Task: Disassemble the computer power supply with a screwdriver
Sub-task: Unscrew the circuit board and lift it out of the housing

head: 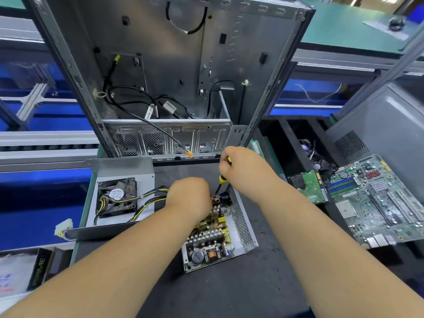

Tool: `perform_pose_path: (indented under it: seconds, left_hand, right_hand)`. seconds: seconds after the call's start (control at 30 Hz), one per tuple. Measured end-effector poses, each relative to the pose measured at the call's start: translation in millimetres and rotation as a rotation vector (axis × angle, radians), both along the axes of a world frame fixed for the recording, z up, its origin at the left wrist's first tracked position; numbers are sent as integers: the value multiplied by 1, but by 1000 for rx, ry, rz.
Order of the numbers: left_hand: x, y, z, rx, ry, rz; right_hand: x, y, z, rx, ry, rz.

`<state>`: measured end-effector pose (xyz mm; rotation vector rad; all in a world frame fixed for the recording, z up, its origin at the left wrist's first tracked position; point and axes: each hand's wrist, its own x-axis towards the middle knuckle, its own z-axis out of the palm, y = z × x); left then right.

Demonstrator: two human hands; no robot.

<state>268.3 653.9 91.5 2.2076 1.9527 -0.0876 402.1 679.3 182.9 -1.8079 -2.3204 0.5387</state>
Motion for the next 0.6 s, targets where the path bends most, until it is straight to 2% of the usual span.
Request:
perform_pose_path:
  seconds: [0.27,0.5,0.6]
  left_hand:
    - [1,2,6,-80,-34,32]
    - [3,1,15,-153,5,23]
    - [4,1,19,-209,14,23]
  right_hand:
    - [6,4,-5,92,-104,63]
    - [10,9,-5,1,55,62]
    - [12,10,-5,-6,59,67]
